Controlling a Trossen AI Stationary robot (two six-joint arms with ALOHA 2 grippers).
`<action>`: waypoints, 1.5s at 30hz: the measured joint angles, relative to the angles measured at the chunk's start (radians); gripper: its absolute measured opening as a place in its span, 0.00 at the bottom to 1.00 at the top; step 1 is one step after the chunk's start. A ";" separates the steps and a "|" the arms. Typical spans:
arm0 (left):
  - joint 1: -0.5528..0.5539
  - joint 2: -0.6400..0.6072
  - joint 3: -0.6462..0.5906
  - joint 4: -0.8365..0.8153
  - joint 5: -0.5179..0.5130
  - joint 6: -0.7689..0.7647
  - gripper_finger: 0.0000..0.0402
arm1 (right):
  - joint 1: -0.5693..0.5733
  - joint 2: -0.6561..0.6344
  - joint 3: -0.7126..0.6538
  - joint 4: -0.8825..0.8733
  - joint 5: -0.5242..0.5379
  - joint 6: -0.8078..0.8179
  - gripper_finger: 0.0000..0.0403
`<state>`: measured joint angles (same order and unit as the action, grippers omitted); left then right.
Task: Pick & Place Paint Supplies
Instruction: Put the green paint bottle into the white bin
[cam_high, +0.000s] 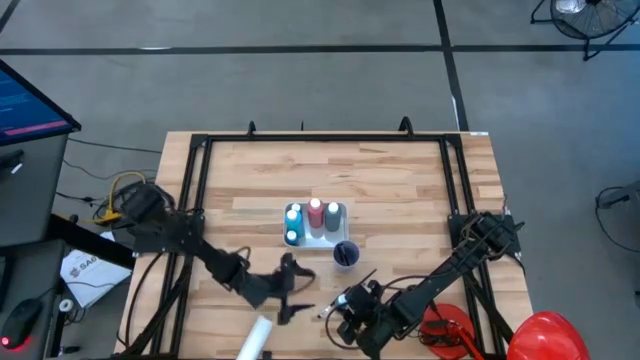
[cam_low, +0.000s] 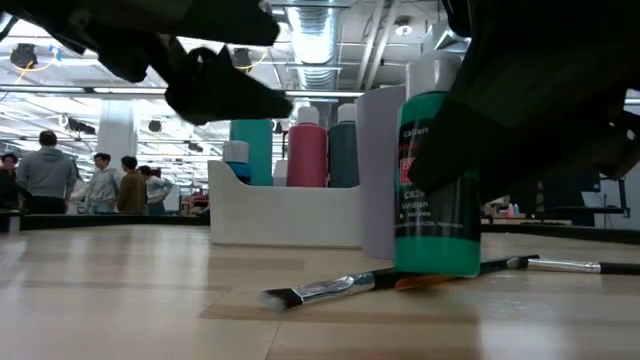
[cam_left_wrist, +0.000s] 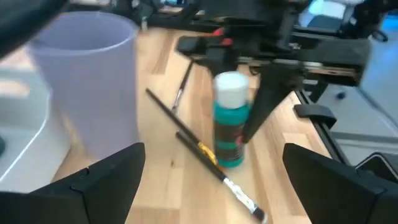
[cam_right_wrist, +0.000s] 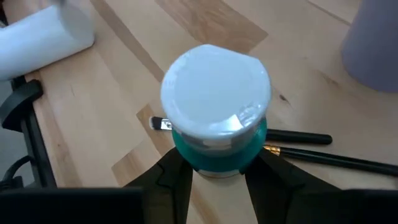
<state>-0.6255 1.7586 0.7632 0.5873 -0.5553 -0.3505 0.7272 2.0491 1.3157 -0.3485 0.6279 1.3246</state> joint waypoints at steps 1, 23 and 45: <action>-0.008 0.024 0.024 0.002 -0.024 0.024 0.93 | -0.003 0.000 0.004 -0.008 -0.003 -0.004 0.30; -0.110 0.279 0.318 0.006 -0.498 0.077 0.68 | -0.045 0.001 0.086 -0.056 -0.001 -0.105 0.29; -0.041 0.285 0.317 0.007 -0.409 -0.043 0.28 | -0.071 0.001 0.086 -0.032 0.012 -0.130 0.29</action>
<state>-0.6662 2.0434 1.0801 0.5941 -0.9639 -0.3931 0.6563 2.0502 1.4014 -0.3801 0.6404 1.1945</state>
